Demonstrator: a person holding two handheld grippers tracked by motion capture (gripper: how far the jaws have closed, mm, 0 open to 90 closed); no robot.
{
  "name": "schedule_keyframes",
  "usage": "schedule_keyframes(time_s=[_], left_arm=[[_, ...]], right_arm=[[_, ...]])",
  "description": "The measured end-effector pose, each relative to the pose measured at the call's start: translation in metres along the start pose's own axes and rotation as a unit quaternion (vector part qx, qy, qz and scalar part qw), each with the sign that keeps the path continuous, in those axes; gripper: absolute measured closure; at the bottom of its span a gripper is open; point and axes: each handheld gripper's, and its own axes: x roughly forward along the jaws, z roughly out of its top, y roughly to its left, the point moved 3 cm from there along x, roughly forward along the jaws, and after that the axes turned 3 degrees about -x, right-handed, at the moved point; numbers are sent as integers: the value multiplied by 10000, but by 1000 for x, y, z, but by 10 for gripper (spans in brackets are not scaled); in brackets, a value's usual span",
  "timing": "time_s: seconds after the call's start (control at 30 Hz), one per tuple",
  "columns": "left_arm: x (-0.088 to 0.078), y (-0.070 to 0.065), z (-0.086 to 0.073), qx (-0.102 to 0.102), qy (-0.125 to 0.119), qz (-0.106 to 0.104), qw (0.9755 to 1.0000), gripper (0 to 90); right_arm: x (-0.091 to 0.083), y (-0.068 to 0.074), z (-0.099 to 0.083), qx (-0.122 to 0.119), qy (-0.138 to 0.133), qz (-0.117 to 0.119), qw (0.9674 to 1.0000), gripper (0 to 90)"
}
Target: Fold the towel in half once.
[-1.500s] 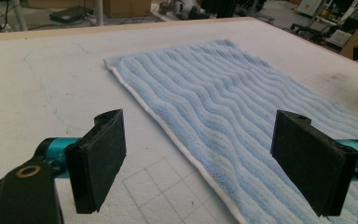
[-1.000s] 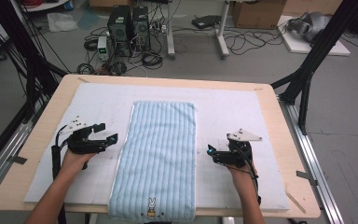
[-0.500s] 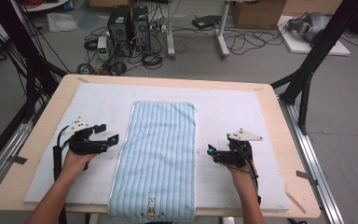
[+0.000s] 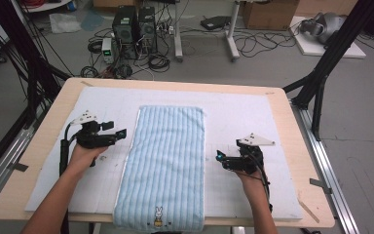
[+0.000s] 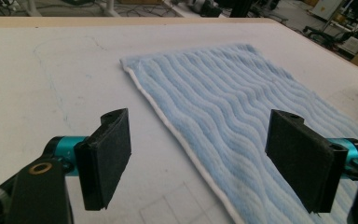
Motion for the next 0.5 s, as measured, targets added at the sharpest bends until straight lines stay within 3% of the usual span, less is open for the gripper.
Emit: schedule_keyframes(time_s=[0.2, 0.5], left_arm=[[30, 2, 12, 92, 361, 187, 9991, 251], [65, 9, 6, 53, 767, 496, 9958, 363]], right_arm=[[-1, -1, 0, 29, -31, 13, 10000, 113], [1, -1, -1, 62, -2, 62, 10000, 113]])
